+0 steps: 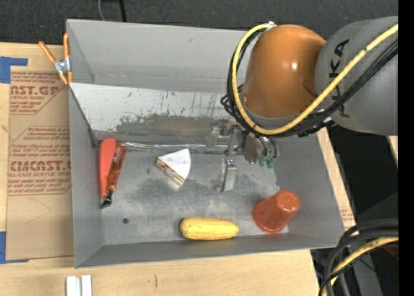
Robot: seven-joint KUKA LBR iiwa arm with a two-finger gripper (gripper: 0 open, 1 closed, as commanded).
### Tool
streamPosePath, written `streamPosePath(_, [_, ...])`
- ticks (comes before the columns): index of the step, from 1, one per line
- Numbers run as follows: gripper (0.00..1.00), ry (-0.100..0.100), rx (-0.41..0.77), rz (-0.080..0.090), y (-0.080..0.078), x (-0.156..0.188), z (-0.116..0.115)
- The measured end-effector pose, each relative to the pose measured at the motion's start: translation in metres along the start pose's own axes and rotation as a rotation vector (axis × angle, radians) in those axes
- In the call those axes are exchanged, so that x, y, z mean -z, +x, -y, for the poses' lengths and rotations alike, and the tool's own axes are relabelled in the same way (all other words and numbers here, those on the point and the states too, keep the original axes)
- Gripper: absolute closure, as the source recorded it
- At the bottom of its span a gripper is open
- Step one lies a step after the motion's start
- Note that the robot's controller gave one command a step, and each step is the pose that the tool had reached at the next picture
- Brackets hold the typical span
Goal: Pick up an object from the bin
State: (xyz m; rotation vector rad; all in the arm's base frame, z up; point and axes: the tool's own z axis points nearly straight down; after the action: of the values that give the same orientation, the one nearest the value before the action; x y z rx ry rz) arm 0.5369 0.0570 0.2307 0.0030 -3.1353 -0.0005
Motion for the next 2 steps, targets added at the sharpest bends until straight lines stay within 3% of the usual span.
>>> streamPosePath(1, [0.0,-0.001,-0.001,0.008,-0.002,0.005,0.0])
streamPosePath(2, [0.0,0.0,0.23,0.011,0.033,-0.042,-0.009])
